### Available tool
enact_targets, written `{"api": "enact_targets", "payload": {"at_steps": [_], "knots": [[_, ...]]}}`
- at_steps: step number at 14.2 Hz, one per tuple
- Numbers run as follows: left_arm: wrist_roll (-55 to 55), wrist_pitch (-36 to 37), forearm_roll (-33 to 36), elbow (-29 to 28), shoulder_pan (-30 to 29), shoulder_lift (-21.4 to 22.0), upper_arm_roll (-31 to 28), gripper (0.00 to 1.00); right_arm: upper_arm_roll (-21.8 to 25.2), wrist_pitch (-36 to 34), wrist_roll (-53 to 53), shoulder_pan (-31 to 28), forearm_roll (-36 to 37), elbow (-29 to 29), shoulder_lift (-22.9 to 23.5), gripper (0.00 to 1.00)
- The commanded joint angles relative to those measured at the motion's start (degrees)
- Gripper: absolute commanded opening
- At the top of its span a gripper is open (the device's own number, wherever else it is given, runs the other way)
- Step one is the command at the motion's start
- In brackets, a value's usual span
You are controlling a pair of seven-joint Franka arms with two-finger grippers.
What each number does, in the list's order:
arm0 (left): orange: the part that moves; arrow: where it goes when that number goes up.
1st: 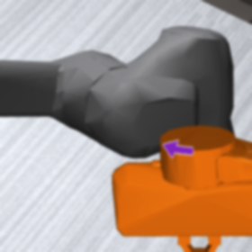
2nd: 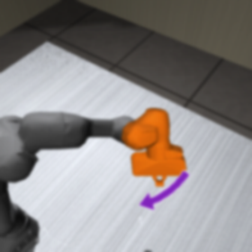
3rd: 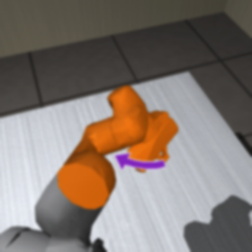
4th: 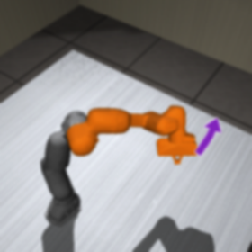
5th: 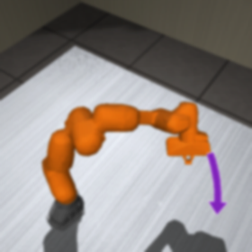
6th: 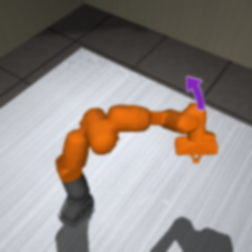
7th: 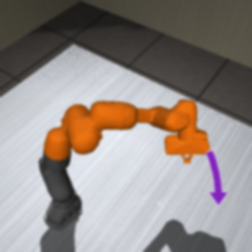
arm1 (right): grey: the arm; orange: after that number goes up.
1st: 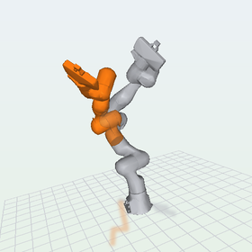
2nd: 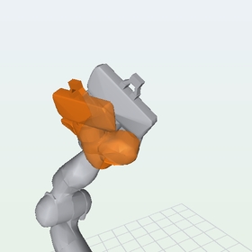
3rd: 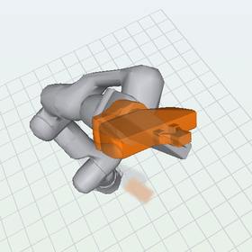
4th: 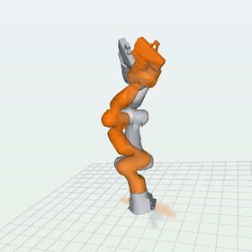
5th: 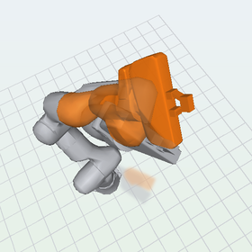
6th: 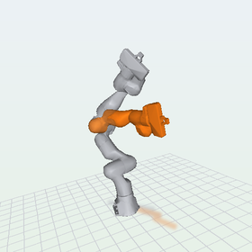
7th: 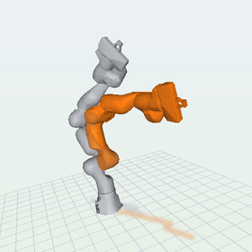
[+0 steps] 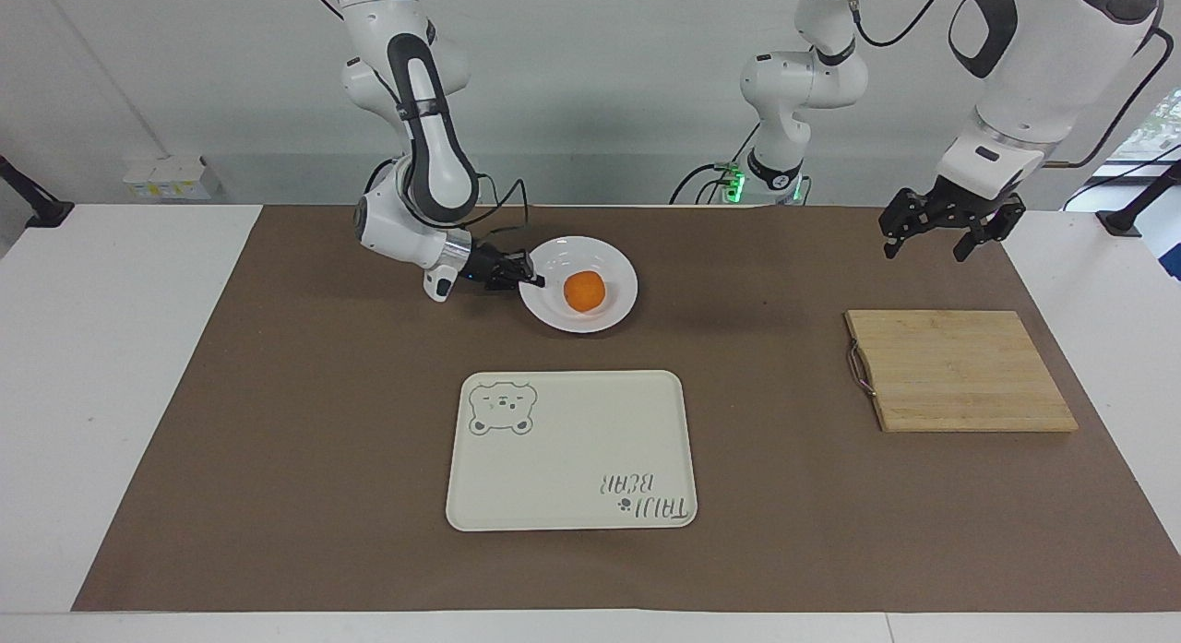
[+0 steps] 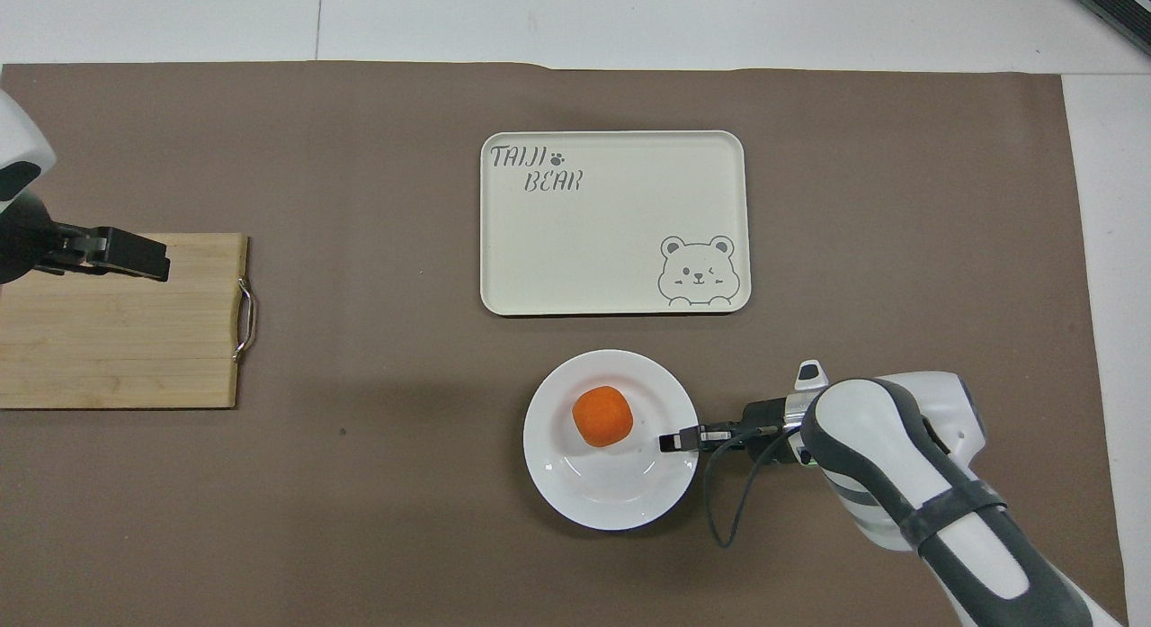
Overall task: Place orange and plate with both arms
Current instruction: 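Push the white plate with the right gripper onto the bear tray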
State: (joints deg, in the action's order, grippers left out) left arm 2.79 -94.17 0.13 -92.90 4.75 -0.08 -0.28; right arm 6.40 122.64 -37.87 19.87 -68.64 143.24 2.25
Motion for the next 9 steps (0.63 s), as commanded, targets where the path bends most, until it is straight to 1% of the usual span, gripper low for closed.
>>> {"api": "enact_targets", "payload": {"at_steps": [1,5,7,9], "knots": [[0.46,1.18,0.66,0.7,-0.71,0.17,0.55,1.0,0.02,-5.47,-2.47,-3.78,-1.76,-2.44,0.91,0.0],[0.46,1.18,0.66,0.7,-0.71,0.26,0.55,1.0,0.11,-6.54,-2.56,-5.45,-1.32,-8.14,4.24,0.0],[0.46,1.18,0.66,0.7,-0.71,0.26,0.55,1.0,0.19,-6.72,-1.86,-6.42,-0.62,-12.79,6.96,0.0],[0.46,1.18,0.66,0.7,-0.71,0.17,0.55,1.0,0.37,-7.59,1.2,-7.47,0.08,-16.93,9.16,0.0]]}}
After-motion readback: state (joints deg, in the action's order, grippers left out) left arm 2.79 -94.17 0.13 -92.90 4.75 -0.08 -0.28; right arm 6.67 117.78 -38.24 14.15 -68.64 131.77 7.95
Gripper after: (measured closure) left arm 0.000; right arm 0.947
